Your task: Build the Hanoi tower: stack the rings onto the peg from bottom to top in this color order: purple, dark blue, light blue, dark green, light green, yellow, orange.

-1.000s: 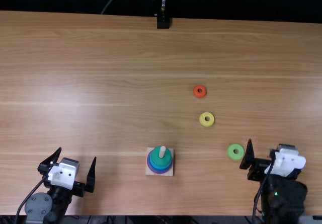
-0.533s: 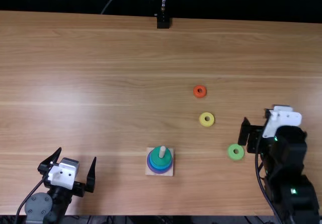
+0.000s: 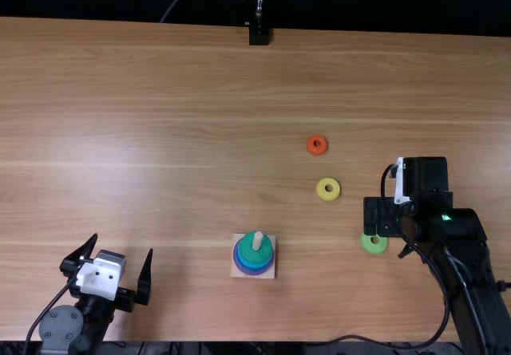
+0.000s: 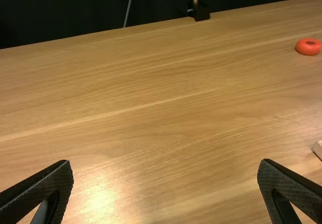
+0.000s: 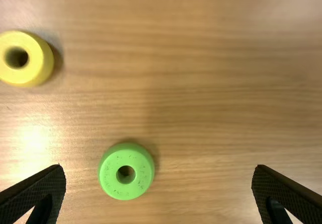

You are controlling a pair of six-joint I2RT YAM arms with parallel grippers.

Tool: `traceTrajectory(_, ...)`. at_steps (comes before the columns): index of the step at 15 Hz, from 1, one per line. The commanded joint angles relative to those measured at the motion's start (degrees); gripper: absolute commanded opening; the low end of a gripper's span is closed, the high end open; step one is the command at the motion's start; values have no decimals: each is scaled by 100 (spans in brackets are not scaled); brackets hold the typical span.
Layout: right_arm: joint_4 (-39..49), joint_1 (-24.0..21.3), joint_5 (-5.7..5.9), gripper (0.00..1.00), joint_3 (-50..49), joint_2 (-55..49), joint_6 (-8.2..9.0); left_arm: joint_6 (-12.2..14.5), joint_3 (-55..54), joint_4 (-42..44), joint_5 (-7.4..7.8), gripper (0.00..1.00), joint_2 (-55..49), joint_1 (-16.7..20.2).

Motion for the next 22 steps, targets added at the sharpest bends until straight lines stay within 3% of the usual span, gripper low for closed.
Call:
traceTrajectory(1, -13, 77, -133, 100, 182, 202, 582, 86, -600, -453, 59, 100, -67, 37)
traceTrajectory(2, -13, 77, -429, 100, 182, 342, 1004, 86, -600, -453, 59, 100, -67, 37)
traceTrajectory(3, -13, 68, -713, 100, 174, 483, 1236, 86, -600, -453, 59, 100, -67, 37)
traceTrajectory(4, -13, 68, -893, 100, 182, 588, 1267, 86, -600, -453, 59, 100, -67, 37)
traceTrajectory(5, -13, 68, -945, 100, 182, 659, 1267, 86, -600, -453, 59, 100, -67, 37)
traceTrajectory(10, -2, 6, -893, 100, 130, 1116, 1162, 86, -600, -453, 59, 100, -67, 37)
traceTrajectory(22, 82, -29, -893, 100, 51, 1722, 1183, 86, -600, -453, 59, 100, -67, 37)
